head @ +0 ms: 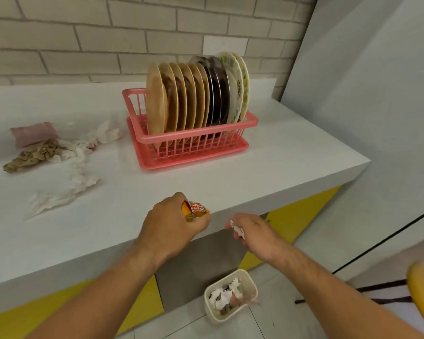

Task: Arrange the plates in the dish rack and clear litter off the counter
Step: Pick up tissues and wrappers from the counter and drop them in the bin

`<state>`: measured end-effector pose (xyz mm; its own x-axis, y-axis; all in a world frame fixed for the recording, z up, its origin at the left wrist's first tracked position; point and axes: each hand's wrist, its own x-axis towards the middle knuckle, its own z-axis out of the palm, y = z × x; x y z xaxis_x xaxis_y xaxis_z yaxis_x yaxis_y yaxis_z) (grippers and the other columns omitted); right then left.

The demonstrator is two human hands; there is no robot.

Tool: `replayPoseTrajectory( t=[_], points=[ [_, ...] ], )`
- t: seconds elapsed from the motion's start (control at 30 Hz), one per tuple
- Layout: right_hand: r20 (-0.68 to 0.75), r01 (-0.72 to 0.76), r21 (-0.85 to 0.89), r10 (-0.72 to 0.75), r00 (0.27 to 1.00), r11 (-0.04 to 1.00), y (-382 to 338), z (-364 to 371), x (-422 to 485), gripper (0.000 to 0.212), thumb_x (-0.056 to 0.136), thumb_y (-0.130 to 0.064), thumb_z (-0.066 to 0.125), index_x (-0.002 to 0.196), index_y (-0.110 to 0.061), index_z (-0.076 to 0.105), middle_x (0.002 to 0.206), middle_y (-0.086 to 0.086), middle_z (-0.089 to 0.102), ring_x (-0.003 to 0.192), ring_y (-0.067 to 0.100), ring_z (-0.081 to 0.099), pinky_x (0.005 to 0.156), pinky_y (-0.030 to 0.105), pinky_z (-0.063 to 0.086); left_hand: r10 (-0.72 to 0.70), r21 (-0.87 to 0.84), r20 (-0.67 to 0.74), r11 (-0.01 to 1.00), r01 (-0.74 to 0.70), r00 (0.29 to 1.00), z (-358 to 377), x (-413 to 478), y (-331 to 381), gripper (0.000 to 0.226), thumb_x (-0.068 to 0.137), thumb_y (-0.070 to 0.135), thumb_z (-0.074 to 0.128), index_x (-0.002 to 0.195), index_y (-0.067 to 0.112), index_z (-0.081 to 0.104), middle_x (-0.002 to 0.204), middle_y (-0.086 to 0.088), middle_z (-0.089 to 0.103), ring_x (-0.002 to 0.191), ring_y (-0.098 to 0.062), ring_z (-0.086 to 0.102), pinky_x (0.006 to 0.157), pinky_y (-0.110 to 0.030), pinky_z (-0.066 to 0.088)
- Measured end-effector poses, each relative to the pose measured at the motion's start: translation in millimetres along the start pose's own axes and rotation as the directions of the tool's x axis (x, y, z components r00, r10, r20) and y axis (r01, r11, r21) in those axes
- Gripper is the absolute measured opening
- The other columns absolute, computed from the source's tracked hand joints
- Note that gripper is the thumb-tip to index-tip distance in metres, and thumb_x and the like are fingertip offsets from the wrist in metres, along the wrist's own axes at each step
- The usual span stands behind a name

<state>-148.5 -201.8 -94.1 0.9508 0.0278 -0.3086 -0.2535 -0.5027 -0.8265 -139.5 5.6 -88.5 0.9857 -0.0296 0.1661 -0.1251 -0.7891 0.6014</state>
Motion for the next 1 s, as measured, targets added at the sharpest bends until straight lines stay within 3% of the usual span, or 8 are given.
replayPoseTrajectory(
  t=[0.13, 0.23, 0.37, 0.5, 0.6, 0.73, 0.8, 1.0],
  points=[
    [0.019, -0.044, -0.008, 0.044, 0.999, 0.999, 29.8, -9.5, -5.7, 0.033, 0.091, -0.033, 0.040, 0.081, -0.027, 0.070, 0.077, -0.003, 0.060, 0.068, 0.011, 0.049, 0.061, 0.027, 0.036, 0.057, 0.057, 0.092, 0.996, -0.062, 0.994, 27.8, -13.3, 5.1, 0.031, 0.082, 0.060, 0.056, 0.081, 0.033, 0.041, 0.075, 0.011, 0.054, 0.066, -0.008, 0.050, 0.052, -0.024, 0.035],
    [0.026, -0.018, -0.046, 0.019, 0.999, 0.999, 50.1, -22.1, -3.5, 0.030, 0.095, -0.024, 0.037, 0.087, -0.026, 0.066, 0.074, -0.004, 0.059, 0.062, 0.006, 0.047, 0.058, 0.024, 0.035, 0.038, -0.030, 0.136, 0.999, -0.035, 0.990, 39.0, -16.3, 14.5, 0.018, 0.086, 0.042, 0.058, 0.092, 0.035, 0.043, 0.081, 0.008, 0.059, 0.069, -0.013, 0.058, 0.058, -0.028, 0.047],
    [0.081, -0.016, -0.180, 0.032, 0.996, 0.984, 95.9, -44.1, 1.3, 0.018, 0.095, -0.019, 0.037, 0.090, -0.030, 0.052, 0.084, -0.004, 0.059, 0.068, 0.007, 0.049, 0.055, 0.022, 0.033, 0.078, -0.004, 0.210, 0.997, -0.079, 0.975, 74.9, -30.0, 34.6, 0.032, 0.085, 0.025, 0.060, 0.113, 0.035, 0.049, 0.098, 0.005, 0.063, 0.078, -0.016, 0.060, 0.075, -0.033, 0.052],
    [0.149, -0.060, -0.263, 0.102, 0.984, 0.963, 160.7, -74.9, 8.5, 0.013, 0.094, -0.018, 0.044, 0.088, -0.028, 0.051, 0.080, -0.003, 0.058, 0.065, 0.009, 0.052, 0.048, 0.021, 0.036, 0.041, 0.118, 0.302, 0.990, -0.080, 0.952, 141.2, -52.6, 49.0, 0.025, 0.086, 0.018, 0.060, 0.107, 0.032, 0.057, 0.102, 0.009, 0.062, 0.088, -0.014, 0.058, 0.079, -0.029, 0.049],
    [0.184, -0.079, -0.284, 0.134, 0.974, 0.956, 210.3, -88.7, 13.4, 0.012, 0.093, -0.016, 0.052, 0.093, -0.027, 0.058, 0.084, -0.002, 0.061, 0.069, 0.014, 0.060, 0.051, 0.019, 0.043, -0.110, 0.138, 0.305, 0.988, 0.070, 0.946, 192.5, -63.2, 48.0, 0.015, 0.085, 0.012, 0.058, 0.093, 0.024, 0.061, 0.091, 0.002, 0.062, 0.078, -0.018, 0.058, 0.070, -0.032, 0.050],
    [0.208, -0.124, -0.230, 0.173, 0.963, 0.965, 276.7, -83.5, 20.6, 0.012, 0.091, -0.016, 0.060, 0.091, -0.026, 0.066, 0.090, -0.003, 0.065, 0.079, 0.019, 0.065, 0.068, 0.029, 0.054, -0.349, 0.143, 0.340, 0.937, 0.319, 0.873, 264.4, -80.1, 24.6, 0.016, 0.082, 0.015, 0.056, 0.073, 0.026, 0.050, 0.071, 0.002, 0.058, 0.057, -0.016, 0.058, 0.047, -0.025, 0.043],
    [0.220, -0.155, -0.207, 0.200, 0.955, 0.966, 309.1, -72.7, 25.1, 0.014, 0.090, -0.017, 0.062, 0.091, -0.030, 0.068, 0.092, -0.004, 0.067, 0.080, 0.014, 0.065, 0.066, 0.024, 0.051, -0.423, 0.176, 0.388, 0.906, 0.385, 0.819, 300.3, -93.6, 8.4, 0.018, 0.078, 0.028, 0.061, 0.068, 0.025, 0.045, 0.067, 0.005, 0.054, 0.058, -0.016, 0.056, 0.046, -0.024, 0.039],
    [0.206, -0.273, -0.133, 0.296, 0.933, 0.953, 412.7, -24.8, 55.9, 0.017, 0.090, -0.018, 0.064, 0.104, -0.023, 0.072, 0.100, -0.002, 0.069, 0.083, 0.008, 0.062, 0.068, 0.014, 0.044, -0.478, 0.333, 0.362, 0.868, 0.367, 0.801, 407.3, -117.0, -56.0, 0.043, 0.082, 0.053, 0.042, 0.056, 0.019, 0.039, 0.053, 0.000, 0.045, 0.054, -0.021, 0.045, 0.047, -0.029, 0.030]
  ],
)
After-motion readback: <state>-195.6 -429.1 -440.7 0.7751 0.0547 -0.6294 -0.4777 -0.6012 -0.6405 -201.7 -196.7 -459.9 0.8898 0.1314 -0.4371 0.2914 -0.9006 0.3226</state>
